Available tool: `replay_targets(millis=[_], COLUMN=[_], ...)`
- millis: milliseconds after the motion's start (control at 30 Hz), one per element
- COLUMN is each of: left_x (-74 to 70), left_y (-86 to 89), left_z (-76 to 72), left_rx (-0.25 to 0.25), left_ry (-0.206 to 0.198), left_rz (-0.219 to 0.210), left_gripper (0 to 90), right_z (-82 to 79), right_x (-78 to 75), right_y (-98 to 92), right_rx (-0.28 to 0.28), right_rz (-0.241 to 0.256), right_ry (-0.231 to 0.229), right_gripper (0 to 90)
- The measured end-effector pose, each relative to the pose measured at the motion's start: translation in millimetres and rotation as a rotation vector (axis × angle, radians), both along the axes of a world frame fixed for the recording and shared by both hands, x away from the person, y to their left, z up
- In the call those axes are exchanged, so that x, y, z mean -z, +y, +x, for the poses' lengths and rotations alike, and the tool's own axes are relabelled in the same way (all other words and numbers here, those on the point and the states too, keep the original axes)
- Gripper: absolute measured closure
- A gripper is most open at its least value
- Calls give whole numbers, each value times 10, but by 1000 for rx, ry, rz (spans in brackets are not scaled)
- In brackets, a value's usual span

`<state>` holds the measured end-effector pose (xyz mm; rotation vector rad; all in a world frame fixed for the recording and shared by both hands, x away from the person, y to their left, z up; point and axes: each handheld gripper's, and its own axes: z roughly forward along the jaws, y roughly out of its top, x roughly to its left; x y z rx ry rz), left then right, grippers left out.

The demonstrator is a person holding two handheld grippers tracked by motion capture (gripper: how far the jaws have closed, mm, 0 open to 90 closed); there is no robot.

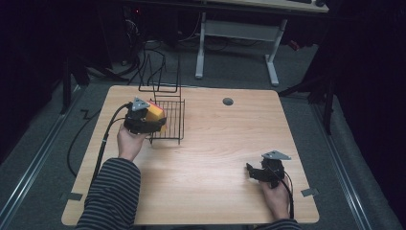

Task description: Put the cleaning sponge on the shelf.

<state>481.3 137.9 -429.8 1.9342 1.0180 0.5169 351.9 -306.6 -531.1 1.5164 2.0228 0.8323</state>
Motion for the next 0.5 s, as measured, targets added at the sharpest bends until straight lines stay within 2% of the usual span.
replay_targets(millis=[233, 500], left_x=[72, 121], left_y=[-24, -70], left_z=[67, 121], left_rx=[-14, -21], left_ry=[19, 16], left_rz=[-13, -8], left_gripper=[239, 239], right_z=[0, 0], right_x=[0, 0], right_y=[-2, -2], right_rx=[-2, -2], right_rz=[-1, -2], right_ry=[-1, -1], right_gripper=[205, 205])
